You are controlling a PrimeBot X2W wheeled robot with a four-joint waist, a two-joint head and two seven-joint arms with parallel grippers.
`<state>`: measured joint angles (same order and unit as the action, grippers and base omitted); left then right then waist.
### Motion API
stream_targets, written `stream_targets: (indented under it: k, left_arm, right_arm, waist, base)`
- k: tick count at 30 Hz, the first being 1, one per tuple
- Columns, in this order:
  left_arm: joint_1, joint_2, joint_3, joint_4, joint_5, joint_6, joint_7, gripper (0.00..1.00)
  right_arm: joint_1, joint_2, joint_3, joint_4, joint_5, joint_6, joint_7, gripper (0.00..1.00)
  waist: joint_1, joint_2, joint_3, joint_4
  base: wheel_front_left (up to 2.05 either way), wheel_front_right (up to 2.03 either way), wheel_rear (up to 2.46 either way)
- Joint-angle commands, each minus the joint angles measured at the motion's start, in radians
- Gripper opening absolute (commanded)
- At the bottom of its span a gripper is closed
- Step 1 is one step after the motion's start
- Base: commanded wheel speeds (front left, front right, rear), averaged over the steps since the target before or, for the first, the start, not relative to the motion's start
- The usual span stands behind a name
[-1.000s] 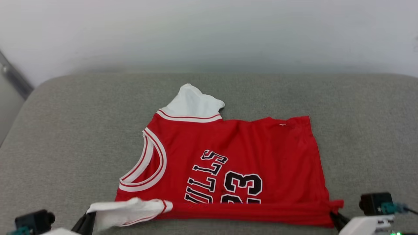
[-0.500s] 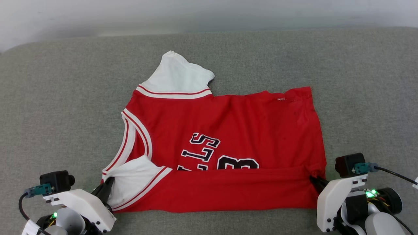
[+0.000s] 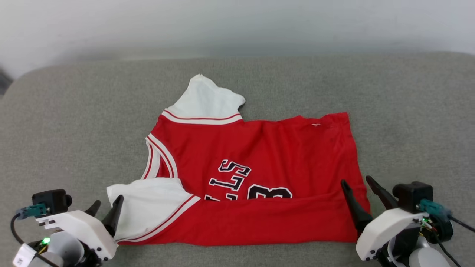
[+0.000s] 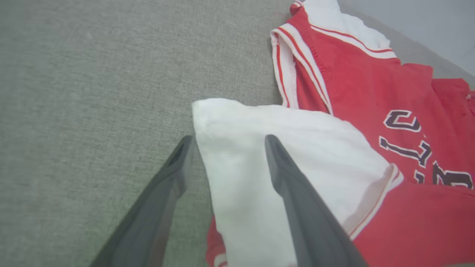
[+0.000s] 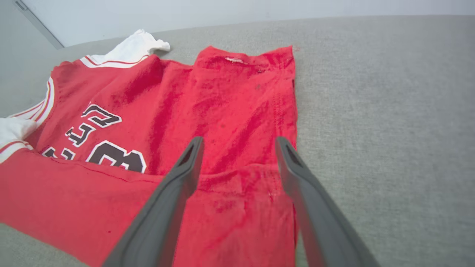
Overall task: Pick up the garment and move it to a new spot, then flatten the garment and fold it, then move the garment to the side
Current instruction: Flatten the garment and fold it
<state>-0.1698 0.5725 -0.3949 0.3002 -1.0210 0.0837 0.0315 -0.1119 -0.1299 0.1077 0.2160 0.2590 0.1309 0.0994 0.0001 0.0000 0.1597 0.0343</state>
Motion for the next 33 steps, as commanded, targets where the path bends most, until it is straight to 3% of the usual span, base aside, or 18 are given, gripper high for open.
stream_targets:
  k: [1, 6, 14, 22, 29, 30, 31, 32, 33]
  left_arm:
    - [0.025, 0.031, -0.001, -0.033, 0.014, 0.019, 0.014, 1.00]
    - [0.076, 0.119, -0.002, -0.136, 0.015, 0.066, 0.098, 1.00]
    - [0.160, 0.254, -0.042, -0.281, -0.039, 0.102, 0.337, 1.00]
    - [0.178, 0.270, -0.038, -0.256, -0.101, 0.145, 0.433, 1.00]
    - [0.144, 0.215, -0.069, -0.191, -0.146, 0.103, 0.486, 1.00]
    - [0.143, 0.203, -0.078, -0.186, -0.153, 0.096, 0.496, 0.90]
    - [0.143, 0.203, -0.078, -0.186, -0.153, 0.096, 0.496, 0.90]
    - [0.140, 0.194, -0.083, -0.182, -0.155, 0.088, 0.498, 0.36]
    - [0.136, 0.185, -0.085, -0.178, -0.157, 0.082, 0.494, 0.16]
  right_arm:
    - [0.021, 0.000, 0.000, -0.012, 0.005, 0.000, -0.048, 1.00]
    - [0.060, 0.010, -0.016, -0.044, -0.014, 0.000, -0.101, 1.00]
    - [0.122, 0.035, -0.014, -0.113, -0.037, 0.000, -0.093, 1.00]
    - [0.121, 0.064, -0.012, -0.147, -0.026, 0.000, -0.085, 1.00]
    - [0.103, 0.075, -0.024, -0.141, -0.021, 0.000, -0.081, 1.00]
    - [0.103, 0.075, -0.028, -0.139, -0.018, 0.000, -0.079, 1.00]
    - [0.103, 0.075, -0.028, -0.139, -0.018, 0.000, -0.079, 1.00]
    - [0.102, 0.075, -0.034, -0.136, -0.018, 0.000, -0.073, 1.00]
    - [0.100, 0.076, -0.040, -0.136, -0.017, 0.000, -0.070, 1.00]
  waist:
    - [-0.0001, 0.0000, -0.052, -0.014]
    - [-0.0001, 0.0000, -0.107, -0.041]
    - [-0.0001, 0.0000, -0.123, -0.099]
    - [-0.0001, 0.0000, -0.038, -0.152]
    - [-0.0001, 0.0000, 0.019, -0.164]
    - [-0.0001, 0.0000, 0.020, -0.164]
    - [-0.0001, 0.0000, 0.020, -0.164]
    - [-0.0001, 0.0000, 0.021, -0.163]
    - [-0.0001, 0.0000, 0.019, -0.161]
  base:
    - [0.00, 0.00, 0.00]
    - [0.00, 0.00, 0.00]
    - [0.00, 0.00, 0.00]
    - [0.00, 0.00, 0.00]
    - [0.00, 0.00, 0.00]
    - [0.00, 0.00, 0.00]
    - [0.00, 0.00, 0.00]
    - [0.00, 0.00, 0.00]
    - [0.00, 0.00, 0.00]
